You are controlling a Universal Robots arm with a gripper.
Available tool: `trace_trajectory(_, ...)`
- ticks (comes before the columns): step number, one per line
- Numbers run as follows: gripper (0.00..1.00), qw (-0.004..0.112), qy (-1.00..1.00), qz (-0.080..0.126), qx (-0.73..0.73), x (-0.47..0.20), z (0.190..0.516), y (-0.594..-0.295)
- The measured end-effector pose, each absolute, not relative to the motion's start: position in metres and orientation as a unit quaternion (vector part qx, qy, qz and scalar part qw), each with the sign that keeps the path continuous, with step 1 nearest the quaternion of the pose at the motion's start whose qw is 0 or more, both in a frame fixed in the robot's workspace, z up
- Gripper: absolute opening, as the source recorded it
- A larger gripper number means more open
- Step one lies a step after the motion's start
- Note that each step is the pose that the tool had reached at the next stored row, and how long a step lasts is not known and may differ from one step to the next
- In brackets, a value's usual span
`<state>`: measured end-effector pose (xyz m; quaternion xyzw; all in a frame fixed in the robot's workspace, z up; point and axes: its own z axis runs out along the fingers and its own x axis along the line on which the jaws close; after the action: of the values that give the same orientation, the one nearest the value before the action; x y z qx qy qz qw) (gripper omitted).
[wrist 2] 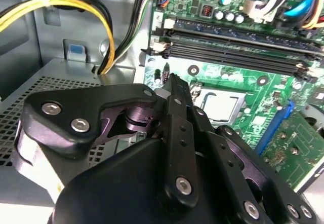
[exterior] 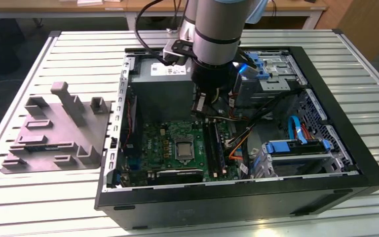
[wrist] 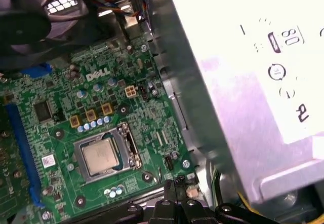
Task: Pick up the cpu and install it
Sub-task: 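Install the first cpu locking lever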
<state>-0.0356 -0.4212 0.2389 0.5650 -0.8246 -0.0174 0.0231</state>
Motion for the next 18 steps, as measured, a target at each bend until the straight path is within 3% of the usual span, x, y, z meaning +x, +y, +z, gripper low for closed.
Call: trace_trajectory(18,0.11,0.021,-0.819,-0.017,0.573,-0.046,0.237,-0.441)
